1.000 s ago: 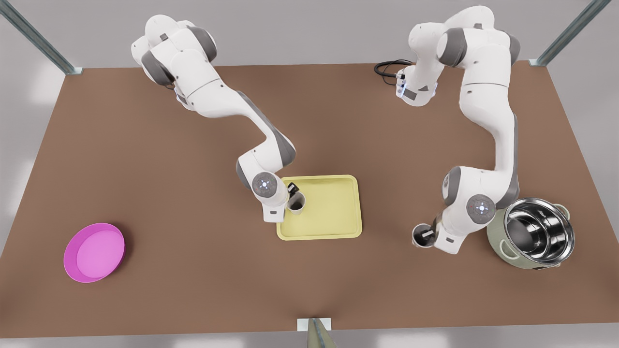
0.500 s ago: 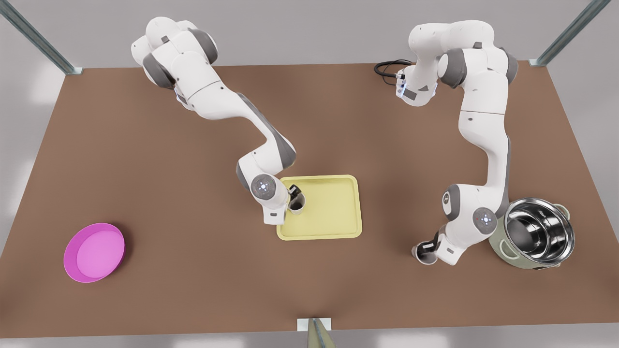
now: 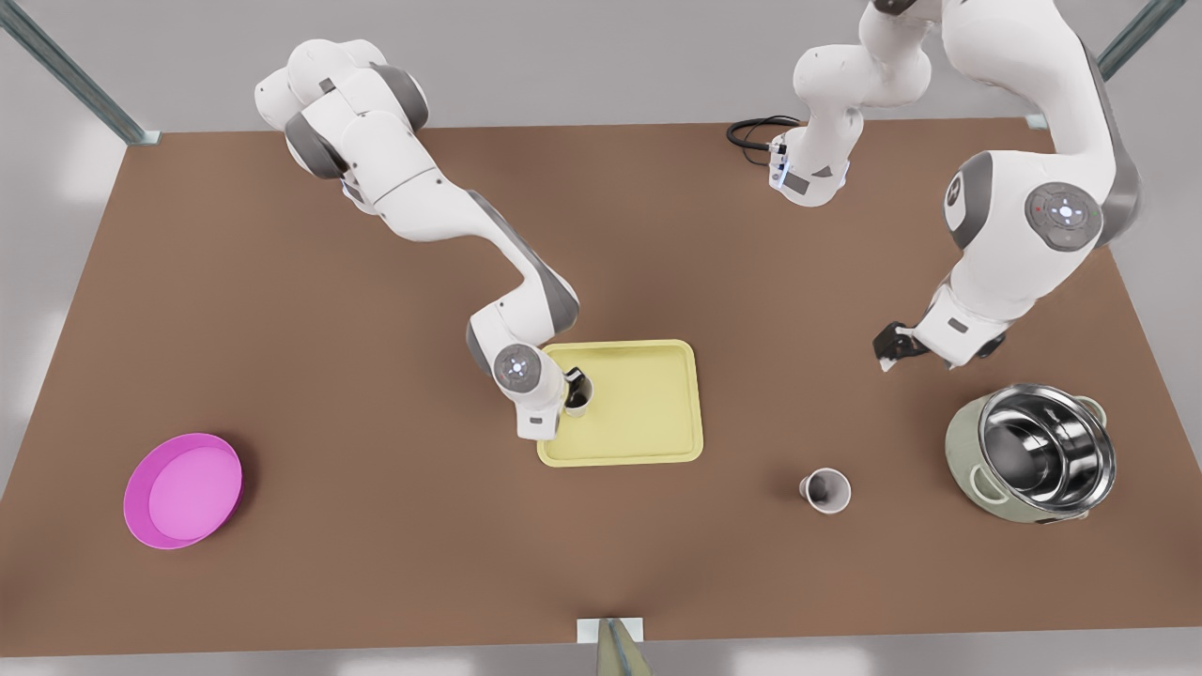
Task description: Use the left arm to pick up the white IKEA cup from the tray and place it on the middle-left position; use the right arm to pick up the white IKEA cup from the tray and place it on the middle-right position
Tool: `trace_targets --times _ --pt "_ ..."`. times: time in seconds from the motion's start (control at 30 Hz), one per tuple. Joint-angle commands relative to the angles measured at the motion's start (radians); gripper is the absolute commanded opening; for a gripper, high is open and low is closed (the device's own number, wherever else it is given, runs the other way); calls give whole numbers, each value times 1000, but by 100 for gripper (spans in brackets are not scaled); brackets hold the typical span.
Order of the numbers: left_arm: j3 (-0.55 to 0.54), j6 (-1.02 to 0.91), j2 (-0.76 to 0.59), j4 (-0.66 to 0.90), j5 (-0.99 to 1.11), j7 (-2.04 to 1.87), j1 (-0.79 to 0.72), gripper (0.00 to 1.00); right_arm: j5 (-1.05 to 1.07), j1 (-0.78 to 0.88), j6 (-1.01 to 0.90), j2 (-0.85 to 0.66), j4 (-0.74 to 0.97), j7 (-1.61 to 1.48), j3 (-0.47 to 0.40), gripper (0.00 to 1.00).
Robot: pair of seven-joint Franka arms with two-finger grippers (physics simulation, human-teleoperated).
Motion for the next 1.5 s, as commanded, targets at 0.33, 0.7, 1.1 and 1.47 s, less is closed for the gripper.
trace_targets --times 0.33,0.7,1.1,1.47 --pt "6 -71 13 37 -78 55 6 100 -2 -83 -244 -135 2 -59 -4 14" --pt "9 -73 13 40 -81 54 22 100 -128 -318 -327 -121 105 -539 -64 15" --pt "6 -73 27 60 -84 54 33 100 -168 -340 -172 20 136 -634 -141 17" --pt "7 -73 25 82 -83 57 33 100 -160 -340 -146 50 136 -629 -138 21"
